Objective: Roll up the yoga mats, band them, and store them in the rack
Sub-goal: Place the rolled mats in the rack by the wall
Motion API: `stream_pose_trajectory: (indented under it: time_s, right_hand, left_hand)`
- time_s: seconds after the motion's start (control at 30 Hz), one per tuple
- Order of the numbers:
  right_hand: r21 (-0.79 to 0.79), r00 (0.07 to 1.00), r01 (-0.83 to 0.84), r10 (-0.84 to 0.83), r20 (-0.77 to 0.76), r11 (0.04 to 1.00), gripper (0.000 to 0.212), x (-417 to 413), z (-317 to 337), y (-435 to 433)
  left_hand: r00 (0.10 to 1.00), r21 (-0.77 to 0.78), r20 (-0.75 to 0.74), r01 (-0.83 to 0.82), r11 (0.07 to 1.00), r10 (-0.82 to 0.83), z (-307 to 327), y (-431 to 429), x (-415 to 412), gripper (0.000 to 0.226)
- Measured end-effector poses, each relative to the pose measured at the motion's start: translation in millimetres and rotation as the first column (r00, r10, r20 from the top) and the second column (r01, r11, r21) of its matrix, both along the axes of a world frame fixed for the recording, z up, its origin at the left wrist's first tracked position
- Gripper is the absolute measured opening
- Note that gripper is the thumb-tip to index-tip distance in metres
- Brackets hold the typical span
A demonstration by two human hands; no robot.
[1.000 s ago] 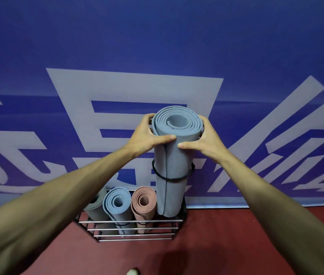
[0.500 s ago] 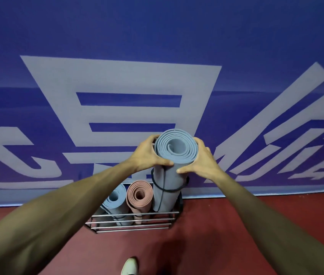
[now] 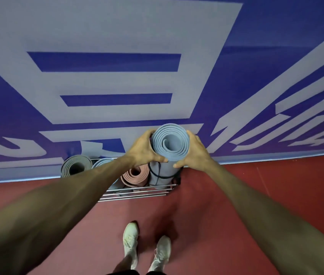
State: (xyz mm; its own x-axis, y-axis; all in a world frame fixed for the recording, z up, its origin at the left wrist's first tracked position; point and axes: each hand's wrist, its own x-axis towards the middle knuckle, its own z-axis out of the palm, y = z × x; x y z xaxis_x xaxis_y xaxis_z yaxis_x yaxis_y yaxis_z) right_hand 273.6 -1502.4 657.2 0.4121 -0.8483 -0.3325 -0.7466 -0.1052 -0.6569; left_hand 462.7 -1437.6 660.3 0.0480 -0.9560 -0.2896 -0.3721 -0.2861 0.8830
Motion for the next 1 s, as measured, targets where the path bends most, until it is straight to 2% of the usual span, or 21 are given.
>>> stream_pose_trajectory:
  time_s: [0.23, 0.47, 0.6, 0.73, 0.8, 0.9, 1.0]
  right_hand:
    - [0.051, 0.998, -0.040, 0.042, -0.039, 0.998, 0.123, 7.1, -61.5, -6.3]
    - [0.122, 0.997, -0.030, 0.038, -0.064, 0.992, 0.137, -0.6, -126.8, -11.1]
    - [0.114, 0.999, -0.029, 0.034, -0.040, 0.993, 0.131, 1.4, -158.4, -13.1]
    - [0.117, 0.999, -0.039, 0.042, -0.019, 0.992, 0.127, 3.2, -188.4, -15.3]
    - [0.128, 0.999, -0.047, 0.049, -0.012, 0.991, 0.128, 2.8, -201.5, -16.9]
    - [0.129, 0.996, -0.082, 0.087, -0.029, 0.988, 0.129, 3.3, -216.0, -22.8]
    - [0.122, 0.990, -0.118, 0.126, -0.063, 0.986, 0.130, 7.1, -224.7, -30.0]
  left_hand:
    - [0.997, 0.074, 0.013, -0.083, 0.994, 0.082, -61.2, 5.0, 0.0, 0.101]
    - [0.994, 0.088, 0.101, -0.057, 0.994, 0.048, -122.5, -3.1, -11.0, 0.104]
    - [0.991, 0.107, 0.133, -0.048, 0.993, 0.033, -157.6, -7.2, -9.2, 0.102]
    - [0.994, 0.118, 0.096, -0.063, 0.991, 0.052, -185.3, -7.9, -8.6, 0.097]
    - [0.983, 0.099, 0.180, -0.057, 0.993, 0.038, -195.7, -7.6, -8.3, 0.097]
    - [0.897, 0.064, 0.442, -0.011, 0.998, -0.019, -214.5, -7.8, -4.5, 0.097]
    - [0.849, 0.062, 0.527, -0.002, 0.998, -0.031, -228.3, -11.1, -2.3, 0.098]
